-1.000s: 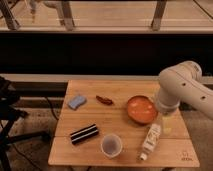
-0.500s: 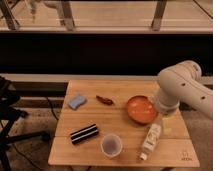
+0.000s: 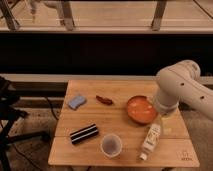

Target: Push the eraser across the table

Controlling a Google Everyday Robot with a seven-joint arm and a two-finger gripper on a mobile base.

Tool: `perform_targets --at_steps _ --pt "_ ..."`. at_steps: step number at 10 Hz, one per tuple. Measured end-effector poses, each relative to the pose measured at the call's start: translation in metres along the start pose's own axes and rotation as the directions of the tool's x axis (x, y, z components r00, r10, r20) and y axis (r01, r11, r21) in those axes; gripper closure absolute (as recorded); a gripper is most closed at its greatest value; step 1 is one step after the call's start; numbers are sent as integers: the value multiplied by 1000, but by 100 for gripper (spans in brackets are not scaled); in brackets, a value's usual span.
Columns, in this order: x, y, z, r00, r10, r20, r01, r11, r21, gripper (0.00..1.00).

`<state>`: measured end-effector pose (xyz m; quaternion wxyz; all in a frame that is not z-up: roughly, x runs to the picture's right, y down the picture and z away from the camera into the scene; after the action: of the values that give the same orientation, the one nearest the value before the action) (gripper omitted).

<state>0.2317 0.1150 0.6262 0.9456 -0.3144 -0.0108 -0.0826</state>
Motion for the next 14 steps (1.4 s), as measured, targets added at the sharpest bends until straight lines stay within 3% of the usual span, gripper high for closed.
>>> perform_targets --at_steps 14 --pt "-15 7 -10 998 -52 -23 51 998 -19 1"
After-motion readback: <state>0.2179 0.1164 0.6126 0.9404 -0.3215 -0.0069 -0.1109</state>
